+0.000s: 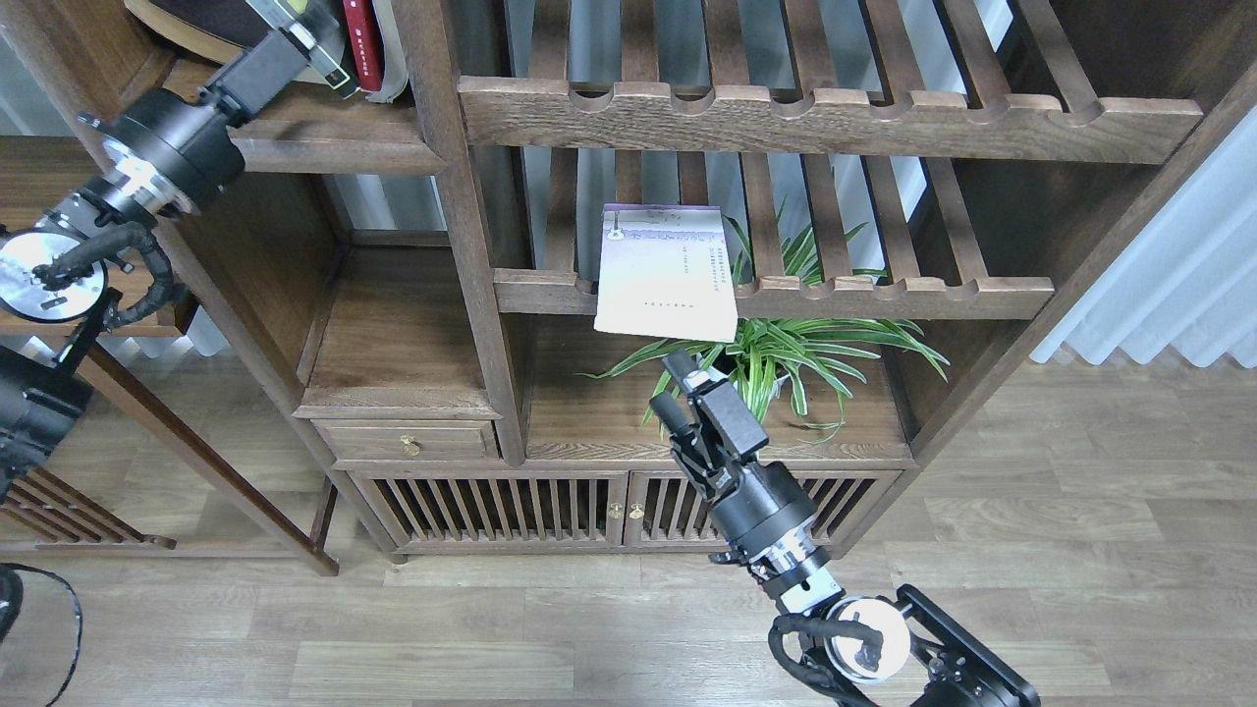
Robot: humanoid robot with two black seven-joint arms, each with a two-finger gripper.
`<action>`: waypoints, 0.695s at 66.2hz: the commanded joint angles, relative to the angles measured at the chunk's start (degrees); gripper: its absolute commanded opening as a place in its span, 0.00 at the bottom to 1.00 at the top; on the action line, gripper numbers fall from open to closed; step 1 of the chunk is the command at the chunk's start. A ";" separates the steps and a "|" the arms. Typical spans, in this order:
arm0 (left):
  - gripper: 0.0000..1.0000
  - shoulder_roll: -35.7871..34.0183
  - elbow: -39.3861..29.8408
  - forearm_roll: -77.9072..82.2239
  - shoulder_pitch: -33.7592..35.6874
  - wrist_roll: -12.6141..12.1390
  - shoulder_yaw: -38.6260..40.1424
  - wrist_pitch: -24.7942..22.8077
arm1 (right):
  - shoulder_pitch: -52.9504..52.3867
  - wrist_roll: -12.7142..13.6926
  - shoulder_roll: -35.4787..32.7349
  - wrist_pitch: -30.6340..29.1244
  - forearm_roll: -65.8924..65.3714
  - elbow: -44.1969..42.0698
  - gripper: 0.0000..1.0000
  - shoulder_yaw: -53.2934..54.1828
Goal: Organize books on shelf
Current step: 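Withdraw the left gripper from the shelf and raise the right gripper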
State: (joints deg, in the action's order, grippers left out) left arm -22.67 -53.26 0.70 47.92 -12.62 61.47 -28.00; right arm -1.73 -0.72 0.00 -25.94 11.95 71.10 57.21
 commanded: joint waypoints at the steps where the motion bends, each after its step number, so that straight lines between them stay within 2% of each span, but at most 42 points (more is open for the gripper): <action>1: 1.00 -0.18 -3.17 -0.08 -2.22 -6.36 2.95 0.00 | 0.15 0.02 0.00 0.09 -0.26 0.00 1.00 -0.17; 5: 1.00 -0.79 -6.41 -0.08 -3.62 -8.47 4.01 0.00 | 0.15 0.19 0.00 0.18 -0.44 0.00 1.00 -0.44; 10: 1.00 -0.88 -9.67 0.01 -5.47 -9.53 4.63 0.00 | 0.15 0.19 0.00 0.45 -0.97 0.00 1.00 -0.61; 12: 1.00 -0.88 -13.00 0.01 -7.31 -9.88 5.41 0.00 | 0.15 0.10 0.00 0.45 -1.14 0.00 1.00 -0.61; 24: 1.00 -1.06 -17.50 0.01 -12.85 -9.88 9.11 0.00 | 0.15 0.10 0.00 0.45 -1.23 0.00 1.00 -0.61; 46: 1.00 1.49 -19.78 -1.31 -31.04 -9.88 13.94 0.00 | 0.15 -0.60 0.00 3.61 -1.23 -0.09 1.00 -0.70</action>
State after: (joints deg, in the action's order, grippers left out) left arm -22.75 -72.82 -0.23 22.64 -22.50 74.46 -28.00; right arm -1.58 -1.27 0.00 -23.10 10.68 71.01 56.63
